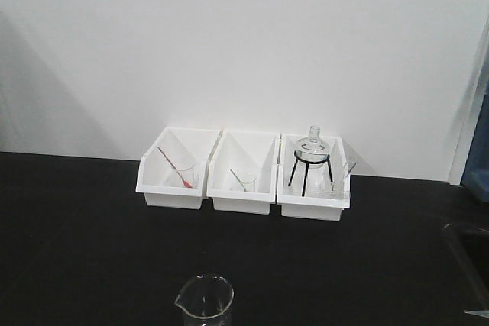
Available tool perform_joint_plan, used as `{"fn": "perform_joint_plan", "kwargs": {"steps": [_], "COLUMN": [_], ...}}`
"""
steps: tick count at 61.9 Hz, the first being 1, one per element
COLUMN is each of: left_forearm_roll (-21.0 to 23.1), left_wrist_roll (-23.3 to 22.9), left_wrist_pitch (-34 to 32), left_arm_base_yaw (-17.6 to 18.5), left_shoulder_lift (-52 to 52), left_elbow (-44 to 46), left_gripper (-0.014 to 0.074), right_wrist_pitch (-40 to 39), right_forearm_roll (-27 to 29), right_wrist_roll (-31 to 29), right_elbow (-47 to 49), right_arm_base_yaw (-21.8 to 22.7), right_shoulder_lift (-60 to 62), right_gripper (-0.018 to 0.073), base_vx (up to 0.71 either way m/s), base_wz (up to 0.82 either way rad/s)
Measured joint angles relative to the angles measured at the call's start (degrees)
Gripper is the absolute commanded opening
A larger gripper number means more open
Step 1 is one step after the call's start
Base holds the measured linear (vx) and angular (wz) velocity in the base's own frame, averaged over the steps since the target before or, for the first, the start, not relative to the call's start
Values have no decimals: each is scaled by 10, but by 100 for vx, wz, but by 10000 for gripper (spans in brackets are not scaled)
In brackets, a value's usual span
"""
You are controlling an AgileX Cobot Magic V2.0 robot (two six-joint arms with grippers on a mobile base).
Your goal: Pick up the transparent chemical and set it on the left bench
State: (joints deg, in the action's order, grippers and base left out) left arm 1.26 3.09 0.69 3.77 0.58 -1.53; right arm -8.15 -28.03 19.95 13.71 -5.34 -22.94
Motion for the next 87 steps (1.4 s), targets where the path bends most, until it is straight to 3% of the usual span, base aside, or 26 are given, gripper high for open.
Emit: {"fn": "perform_joint_plan", "kwargs": {"steps": [9,21,26,32,39,47,58,72,79,87], "left_forearm_roll": [0,0,0,0,0,0,0,0,0,0], "left_wrist_roll": [0,0,0,0,0,0,0,0,0,0], "left_wrist_pitch": [0,0,0,0,0,0,0,0,0,0], "left_arm_base_yaw": [0,0,0,0,0,0,0,0,0,0], "left_shoulder_lift": [0,0,0,0,0,0,0,0,0,0], "left_elbow": [0,0,0,0,0,0,0,0,0,0], "left_gripper": [-3,-3,-3,-3,-3,-3,-3,-3,-3,-3], "right_wrist_pitch": [-88,-325,-361,-336,-263,-230,-192,-156,-146,-145], "right_forearm_roll": [-12,-106,-137,-137,-91,-62,-62,-59,-57,-55], "right_wrist_roll": [53,114,113,86,30,10,8,11,13,37], "right_elbow": [14,93,146,212,306,374,395,397,397,397], "right_arm_base_yaw": [0,-6,-37,-102,-192,-241,-270,-272,-273,-273], "right_shoulder_lift": [-84,-278,-361,-452,-550,-643,-705,-740,-759,-768], "right_gripper": [-4,-1,-1,-1,-1,-1,-1,31,107,268], "base_vx": [2,0,0,0,0,0,0,0,0,0], "base_wz": [-5,-1,0,0,0,0,0,0,0,0]}}
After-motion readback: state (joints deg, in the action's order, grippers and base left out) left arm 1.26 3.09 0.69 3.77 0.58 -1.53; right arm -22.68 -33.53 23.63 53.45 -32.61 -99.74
